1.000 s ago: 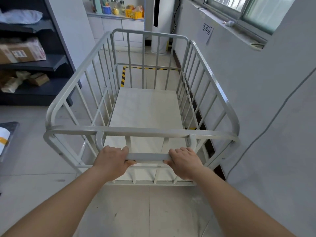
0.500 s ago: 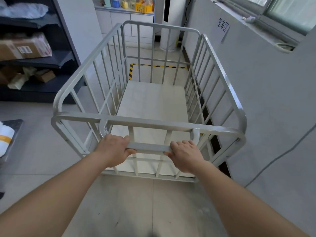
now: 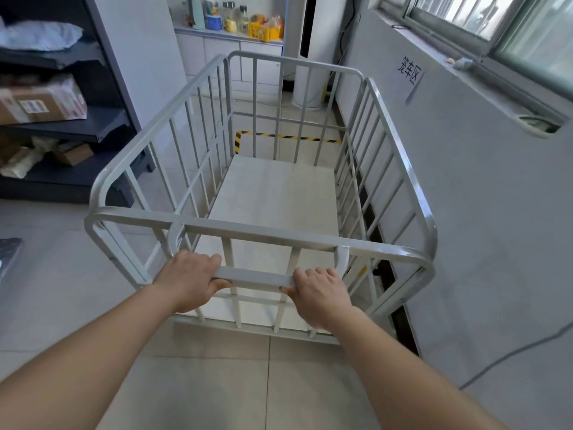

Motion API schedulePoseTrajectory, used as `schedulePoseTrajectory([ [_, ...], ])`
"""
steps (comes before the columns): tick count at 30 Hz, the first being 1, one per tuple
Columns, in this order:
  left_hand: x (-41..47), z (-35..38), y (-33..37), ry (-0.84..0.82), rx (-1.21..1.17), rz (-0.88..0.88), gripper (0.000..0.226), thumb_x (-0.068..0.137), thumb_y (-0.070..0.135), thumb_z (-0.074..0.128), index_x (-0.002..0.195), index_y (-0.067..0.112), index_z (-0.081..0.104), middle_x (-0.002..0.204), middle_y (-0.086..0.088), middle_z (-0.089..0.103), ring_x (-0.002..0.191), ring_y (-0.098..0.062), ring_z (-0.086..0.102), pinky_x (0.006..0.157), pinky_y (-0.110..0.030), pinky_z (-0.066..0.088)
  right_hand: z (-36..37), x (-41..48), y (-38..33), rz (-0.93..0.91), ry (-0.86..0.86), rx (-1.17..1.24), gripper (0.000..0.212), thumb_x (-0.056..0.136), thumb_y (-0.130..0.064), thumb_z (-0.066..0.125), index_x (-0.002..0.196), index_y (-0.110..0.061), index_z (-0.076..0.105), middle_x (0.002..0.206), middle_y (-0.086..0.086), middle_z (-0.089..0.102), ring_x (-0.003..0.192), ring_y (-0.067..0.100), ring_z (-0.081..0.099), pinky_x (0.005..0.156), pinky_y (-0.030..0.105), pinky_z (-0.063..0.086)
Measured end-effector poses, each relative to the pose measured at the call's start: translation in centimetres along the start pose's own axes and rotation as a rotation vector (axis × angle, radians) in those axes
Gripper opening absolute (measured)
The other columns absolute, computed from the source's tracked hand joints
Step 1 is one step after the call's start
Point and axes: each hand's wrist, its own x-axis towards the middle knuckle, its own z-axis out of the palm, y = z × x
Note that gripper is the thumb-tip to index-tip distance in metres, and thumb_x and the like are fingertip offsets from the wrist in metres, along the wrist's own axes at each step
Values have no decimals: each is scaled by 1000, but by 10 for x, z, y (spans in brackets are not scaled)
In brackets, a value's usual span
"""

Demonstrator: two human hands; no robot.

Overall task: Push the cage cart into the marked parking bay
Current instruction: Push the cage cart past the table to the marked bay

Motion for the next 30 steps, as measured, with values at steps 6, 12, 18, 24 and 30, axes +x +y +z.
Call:
schedulePoseTrajectory([
  [6,43,-4,-17,-30,-13,8,36,91,60,32,89,25,35,90,3,59,75,-18,44,79,-35,34,-8,40,11,-22,66,-5,87,70,-66,-18,103,-18,46,87,1,49,79,22,41,78,35,28],
  [12,89,-8,-36,-32,18,42,37,92,59,32,93,22,38,91,3,60,75,-19,46,81,-35,35,-16,86,23,10,64,-8,83,71,-67,-13,105,-18,46,93,3,55,82,23,45,80,35,31],
  [18,137,-8,-60,-59,-10,58,42,91,61,31,97,21,43,93,2,62,84,-21,56,86,-37,39,-28,132,32,16,38,-19,82,72,-65,-14,104,-19,45,99,2,58,92,24,51,85,35,33],
  [24,180,-15,-79,-70,34,77,45,92,61,29,101,19,44,96,0,62,87,-23,56,81,-37,34,-37,178,41,42,-27,-39,52,94,-58,15,108,-18,46,101,3,59,95,24,51,88,35,33],
  [30,221,-20,-97,-72,36,81,42,93,59,30,98,19,41,96,1,61,88,-23,55,81,-37,34,-44,221,51,51,-33,-31,47,97,-54,20,109,-17,46,105,4,60,99,26,52,91,37,34],
])
